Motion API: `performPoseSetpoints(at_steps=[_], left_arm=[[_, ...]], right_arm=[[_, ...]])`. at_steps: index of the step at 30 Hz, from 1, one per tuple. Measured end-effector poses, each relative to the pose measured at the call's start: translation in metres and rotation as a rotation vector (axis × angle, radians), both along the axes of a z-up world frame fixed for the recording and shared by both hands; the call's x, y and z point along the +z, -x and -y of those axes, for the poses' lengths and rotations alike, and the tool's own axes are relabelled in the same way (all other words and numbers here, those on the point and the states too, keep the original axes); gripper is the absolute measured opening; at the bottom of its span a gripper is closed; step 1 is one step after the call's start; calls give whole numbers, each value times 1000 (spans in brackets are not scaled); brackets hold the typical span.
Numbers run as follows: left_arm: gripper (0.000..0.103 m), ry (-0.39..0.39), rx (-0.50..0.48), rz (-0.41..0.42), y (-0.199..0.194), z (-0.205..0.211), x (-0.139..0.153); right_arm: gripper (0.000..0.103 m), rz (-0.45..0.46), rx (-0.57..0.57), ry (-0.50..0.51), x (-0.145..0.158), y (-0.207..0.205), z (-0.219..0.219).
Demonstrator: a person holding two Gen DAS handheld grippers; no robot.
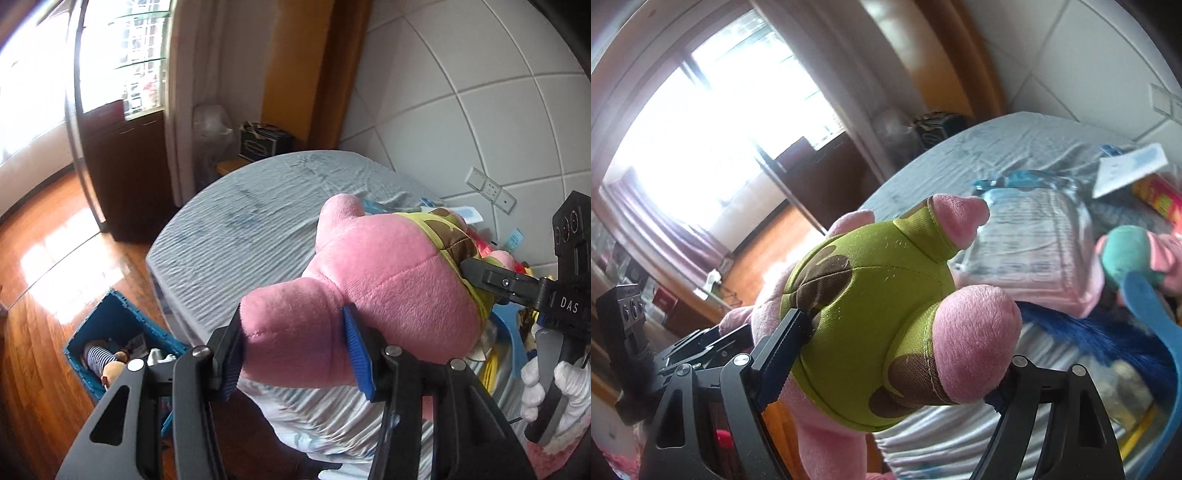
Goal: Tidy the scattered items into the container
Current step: 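Carry the plush with both tools over to the blue crate on the floor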
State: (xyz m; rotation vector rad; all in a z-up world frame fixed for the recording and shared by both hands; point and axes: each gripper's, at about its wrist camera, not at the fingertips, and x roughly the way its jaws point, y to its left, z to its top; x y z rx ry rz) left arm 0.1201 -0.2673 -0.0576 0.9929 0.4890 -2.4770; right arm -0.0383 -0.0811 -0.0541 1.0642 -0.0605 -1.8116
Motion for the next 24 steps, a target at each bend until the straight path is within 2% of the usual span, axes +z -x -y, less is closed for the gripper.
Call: performPoseSetpoints(at_steps=[9, 16, 20, 24], left_arm=[[49, 11, 214, -24, -123, 96, -2], [49, 5, 308, 13, -207, 167, -21], [49, -2, 346, 48, -236, 201, -37], [49, -29, 388, 75, -258, 235, -55]], right_arm=[[83, -28, 219, 19, 8, -108, 143], [83, -4, 315, 7, -21, -190, 245], [83, 24, 353, -4, -44, -218, 290], [83, 47, 394, -32, -64, -229, 332]])
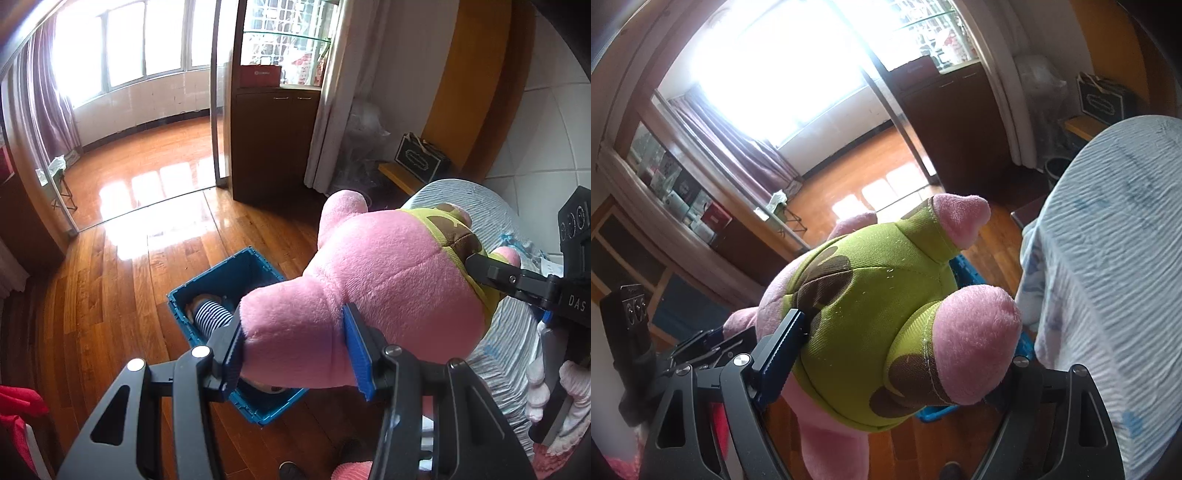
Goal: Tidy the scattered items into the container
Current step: 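Carry the plush with both tools over to the blue crate on the floor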
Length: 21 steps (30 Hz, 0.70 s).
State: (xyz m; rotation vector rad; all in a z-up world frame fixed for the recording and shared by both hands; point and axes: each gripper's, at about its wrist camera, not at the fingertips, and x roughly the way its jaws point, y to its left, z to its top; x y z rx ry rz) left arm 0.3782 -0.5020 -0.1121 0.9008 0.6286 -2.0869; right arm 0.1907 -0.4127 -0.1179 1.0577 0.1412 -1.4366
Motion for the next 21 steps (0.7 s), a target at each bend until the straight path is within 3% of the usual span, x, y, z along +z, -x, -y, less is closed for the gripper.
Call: performPoseSetpoints(at_steps=[9, 14, 17, 21], left_arm=[[49, -46, 80, 48, -14, 92, -51], [49, -57, 120, 60, -6, 157, -98], [49, -48, 127, 57, -3, 194, -138], [49, -71, 126, 59, 0, 242, -220]], right_arm=[[83, 22, 101, -51, -58, 13, 102], [83, 10, 165, -58, -103, 27, 171], [83, -9, 193, -54, -137, 31, 206], [83, -32, 197, -63, -213, 30, 249]])
